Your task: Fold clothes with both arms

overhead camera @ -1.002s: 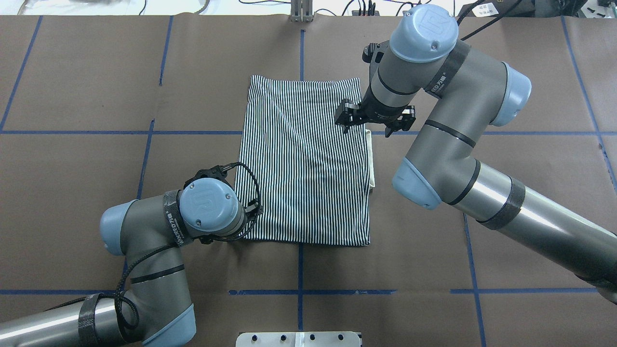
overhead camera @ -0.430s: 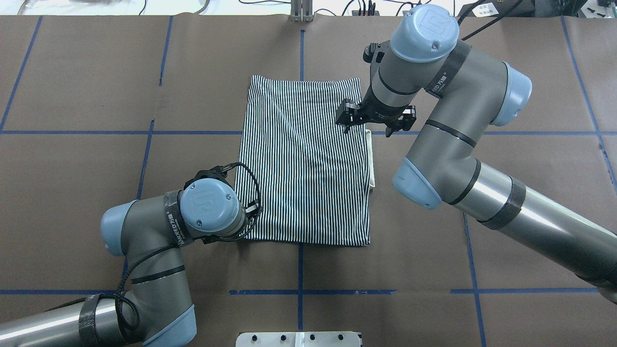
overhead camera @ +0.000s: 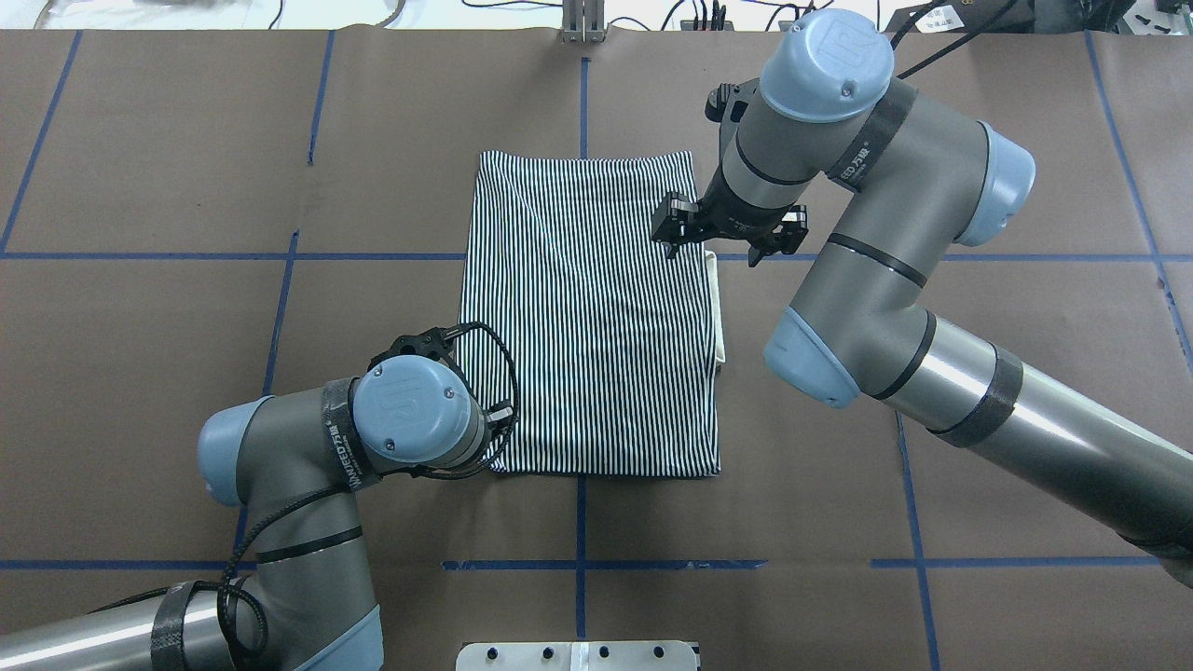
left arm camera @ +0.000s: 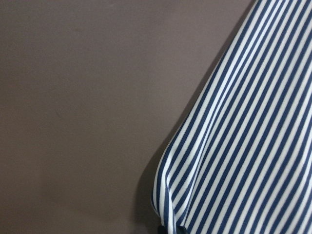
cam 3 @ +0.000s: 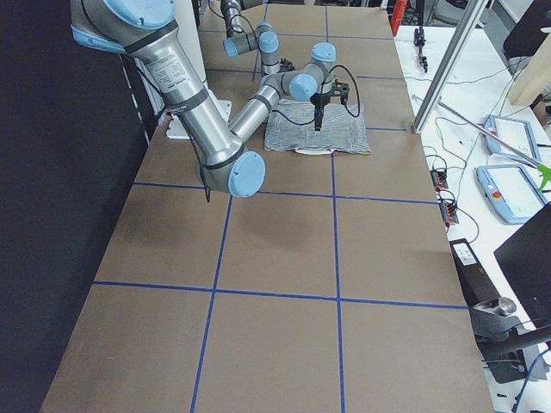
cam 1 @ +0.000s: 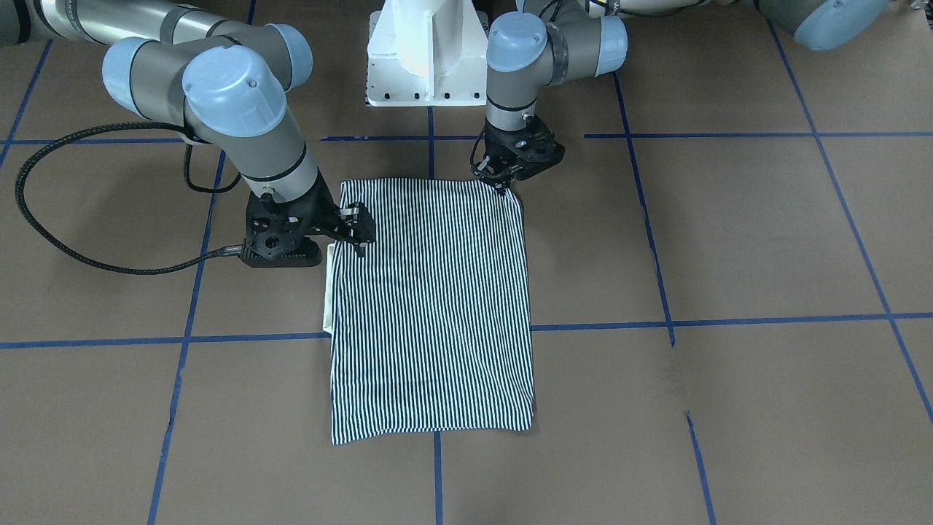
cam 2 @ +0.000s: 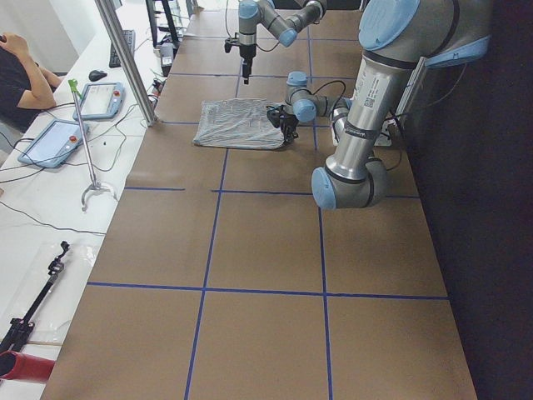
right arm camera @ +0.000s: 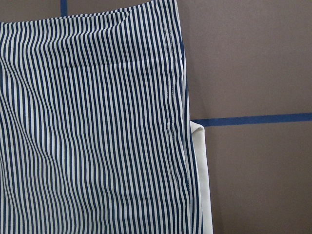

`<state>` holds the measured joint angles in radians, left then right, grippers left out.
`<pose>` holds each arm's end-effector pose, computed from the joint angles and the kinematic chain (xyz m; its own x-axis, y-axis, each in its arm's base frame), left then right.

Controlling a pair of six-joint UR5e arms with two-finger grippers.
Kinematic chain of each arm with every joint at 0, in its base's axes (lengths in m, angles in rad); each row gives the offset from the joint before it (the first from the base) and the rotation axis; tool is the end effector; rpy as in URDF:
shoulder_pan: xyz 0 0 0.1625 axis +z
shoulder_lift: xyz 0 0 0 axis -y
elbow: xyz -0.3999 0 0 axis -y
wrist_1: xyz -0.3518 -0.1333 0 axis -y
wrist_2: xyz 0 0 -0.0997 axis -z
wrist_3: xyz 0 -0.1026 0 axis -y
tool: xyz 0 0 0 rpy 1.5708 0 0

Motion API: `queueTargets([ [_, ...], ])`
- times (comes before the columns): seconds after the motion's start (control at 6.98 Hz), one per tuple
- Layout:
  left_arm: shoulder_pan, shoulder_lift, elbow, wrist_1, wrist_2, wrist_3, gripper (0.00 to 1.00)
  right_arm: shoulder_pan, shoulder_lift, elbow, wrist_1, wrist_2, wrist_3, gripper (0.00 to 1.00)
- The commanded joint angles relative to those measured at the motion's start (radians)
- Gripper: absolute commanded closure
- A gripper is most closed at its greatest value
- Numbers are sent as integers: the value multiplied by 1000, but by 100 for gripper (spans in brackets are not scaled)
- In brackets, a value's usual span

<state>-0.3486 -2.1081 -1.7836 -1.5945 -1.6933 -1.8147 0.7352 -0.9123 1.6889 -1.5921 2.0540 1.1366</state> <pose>0.5269 -0.3200 0.2694 0.5898 -0.4694 -0.6571 0.4134 0.8745 -0.2536 -0.4102 -0.4864 0.2300 0.6404 0.0769 0.7642 -0.0974 0.9951 -0.0185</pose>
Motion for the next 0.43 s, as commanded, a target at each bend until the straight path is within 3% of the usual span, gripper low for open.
queueTargets([
  [0.0,-4,23,-64,2,-3,85,100,-60,-16,58,3,-3,224,0],
  [0.29,-3,52,-97,-5,-11,176,100,-172,-75,162,6,-41,551,0],
])
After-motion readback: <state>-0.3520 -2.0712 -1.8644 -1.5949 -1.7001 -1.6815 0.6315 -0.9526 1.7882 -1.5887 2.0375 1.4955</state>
